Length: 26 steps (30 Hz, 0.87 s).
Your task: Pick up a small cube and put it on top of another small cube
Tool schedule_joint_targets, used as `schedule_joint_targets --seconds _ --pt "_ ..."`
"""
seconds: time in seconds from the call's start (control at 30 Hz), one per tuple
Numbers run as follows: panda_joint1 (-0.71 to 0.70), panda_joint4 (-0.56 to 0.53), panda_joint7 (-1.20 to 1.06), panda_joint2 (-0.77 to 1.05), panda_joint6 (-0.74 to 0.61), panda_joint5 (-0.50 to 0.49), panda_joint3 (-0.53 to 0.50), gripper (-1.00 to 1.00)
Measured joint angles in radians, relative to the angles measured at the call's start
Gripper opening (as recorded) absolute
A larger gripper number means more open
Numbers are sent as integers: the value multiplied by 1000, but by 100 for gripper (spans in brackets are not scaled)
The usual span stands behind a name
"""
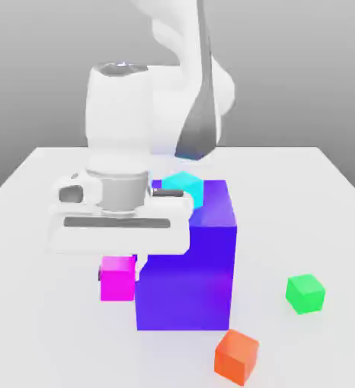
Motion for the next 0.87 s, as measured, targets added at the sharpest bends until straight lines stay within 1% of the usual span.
schedule_joint_targets --seconds 0.27,0.33,0.4,0.47,0.6,0.77,0.8,0.87 --pt "310 15 72 -8 -87 41 225 -100" --pt "363 3 66 -7 -109 66 260 -100" --pt "394 -24 36 -2 -129 105 271 -100" --pt "399 -32 37 23 -115 100 273 -100" --pt "399 -28 81 100 -49 39 258 -100" --pt "416 -25 154 215 54 -63 222 -100" --pt "421 -25 164 230 68 -76 215 100" --pt "421 -25 164 230 68 -76 215 100"
